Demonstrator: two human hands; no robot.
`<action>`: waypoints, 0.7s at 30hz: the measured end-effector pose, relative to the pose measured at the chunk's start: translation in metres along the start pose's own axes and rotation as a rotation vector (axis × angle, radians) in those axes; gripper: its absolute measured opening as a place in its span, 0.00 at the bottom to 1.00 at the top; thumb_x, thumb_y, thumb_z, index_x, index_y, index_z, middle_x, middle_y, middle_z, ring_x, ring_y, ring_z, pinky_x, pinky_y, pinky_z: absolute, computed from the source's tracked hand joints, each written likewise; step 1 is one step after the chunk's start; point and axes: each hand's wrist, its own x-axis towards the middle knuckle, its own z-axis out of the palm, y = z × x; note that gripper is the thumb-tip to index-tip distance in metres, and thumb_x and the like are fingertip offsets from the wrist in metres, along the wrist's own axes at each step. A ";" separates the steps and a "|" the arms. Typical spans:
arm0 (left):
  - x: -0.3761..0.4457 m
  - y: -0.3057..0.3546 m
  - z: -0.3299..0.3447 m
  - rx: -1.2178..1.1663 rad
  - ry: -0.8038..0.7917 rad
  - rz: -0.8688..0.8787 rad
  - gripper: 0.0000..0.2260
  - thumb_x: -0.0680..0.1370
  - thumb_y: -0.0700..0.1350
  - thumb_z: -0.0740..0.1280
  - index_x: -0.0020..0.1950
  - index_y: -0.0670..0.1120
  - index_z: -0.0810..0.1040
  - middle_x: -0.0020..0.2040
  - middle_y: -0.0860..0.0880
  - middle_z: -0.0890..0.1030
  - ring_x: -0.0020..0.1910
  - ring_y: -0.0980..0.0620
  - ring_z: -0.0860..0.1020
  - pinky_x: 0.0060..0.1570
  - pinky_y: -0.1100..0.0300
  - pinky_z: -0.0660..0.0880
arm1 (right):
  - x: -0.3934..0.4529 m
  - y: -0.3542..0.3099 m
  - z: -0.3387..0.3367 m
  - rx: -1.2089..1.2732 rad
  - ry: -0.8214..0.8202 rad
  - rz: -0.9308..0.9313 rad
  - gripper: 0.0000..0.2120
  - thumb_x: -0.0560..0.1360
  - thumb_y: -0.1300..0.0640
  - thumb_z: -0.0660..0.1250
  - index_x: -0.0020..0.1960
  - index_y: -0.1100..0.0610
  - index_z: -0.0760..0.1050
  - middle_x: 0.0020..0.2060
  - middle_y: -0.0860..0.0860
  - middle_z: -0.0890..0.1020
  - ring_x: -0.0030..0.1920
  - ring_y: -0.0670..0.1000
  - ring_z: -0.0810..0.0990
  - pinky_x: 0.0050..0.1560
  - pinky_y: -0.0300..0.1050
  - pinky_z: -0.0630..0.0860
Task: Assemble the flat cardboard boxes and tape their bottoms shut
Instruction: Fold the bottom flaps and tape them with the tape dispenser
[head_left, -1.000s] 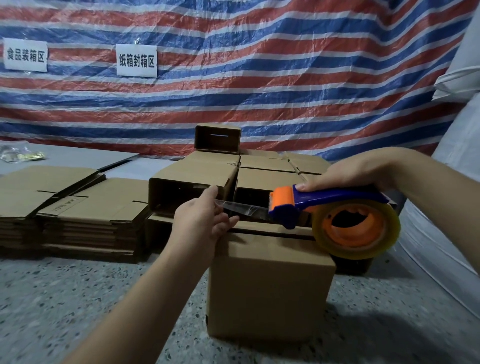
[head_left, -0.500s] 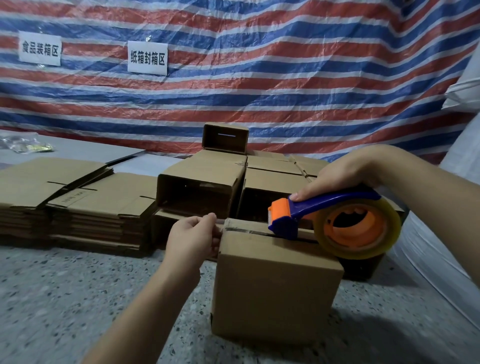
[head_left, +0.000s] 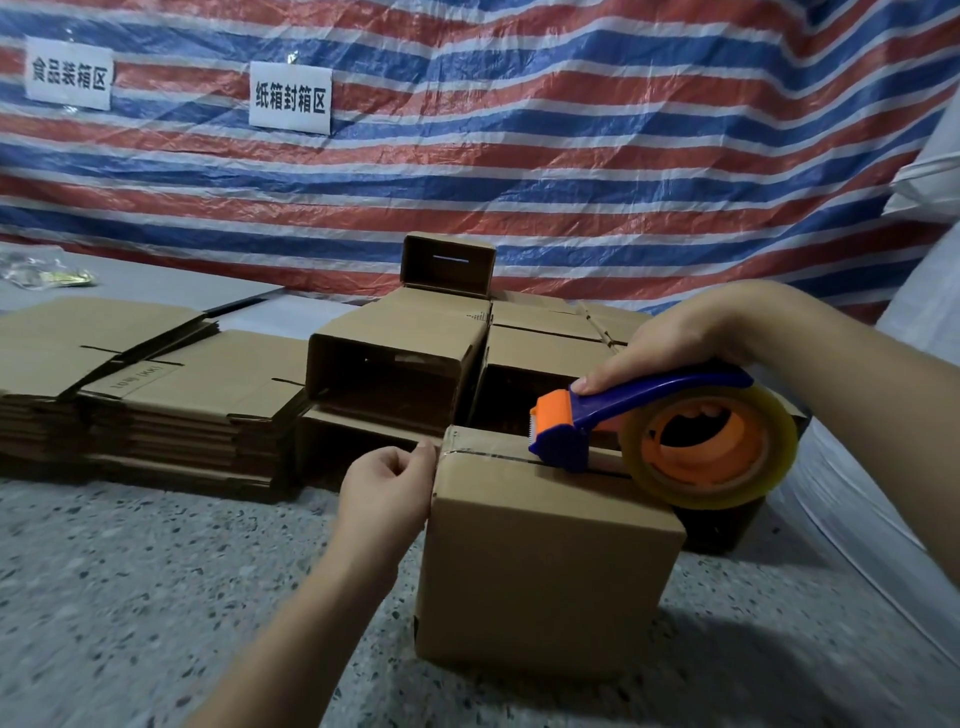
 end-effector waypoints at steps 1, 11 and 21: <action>0.001 0.000 0.000 0.006 -0.019 -0.012 0.20 0.81 0.52 0.64 0.43 0.34 0.78 0.34 0.43 0.77 0.36 0.46 0.75 0.38 0.52 0.74 | 0.000 -0.001 0.000 -0.002 0.003 0.000 0.38 0.61 0.26 0.69 0.56 0.55 0.78 0.37 0.53 0.87 0.34 0.51 0.87 0.31 0.40 0.80; 0.003 -0.004 0.003 -0.013 -0.150 -0.216 0.19 0.81 0.60 0.59 0.49 0.45 0.79 0.50 0.44 0.81 0.50 0.43 0.78 0.54 0.48 0.75 | 0.000 -0.004 0.002 0.014 -0.015 -0.001 0.37 0.59 0.28 0.70 0.54 0.55 0.78 0.35 0.53 0.87 0.32 0.50 0.86 0.29 0.40 0.79; -0.010 0.008 -0.005 -0.094 -0.049 -0.036 0.10 0.83 0.50 0.60 0.63 0.51 0.72 0.54 0.52 0.77 0.50 0.54 0.76 0.46 0.59 0.72 | -0.005 -0.001 0.004 0.050 0.018 -0.033 0.31 0.68 0.29 0.69 0.55 0.55 0.78 0.35 0.52 0.87 0.32 0.49 0.86 0.30 0.39 0.79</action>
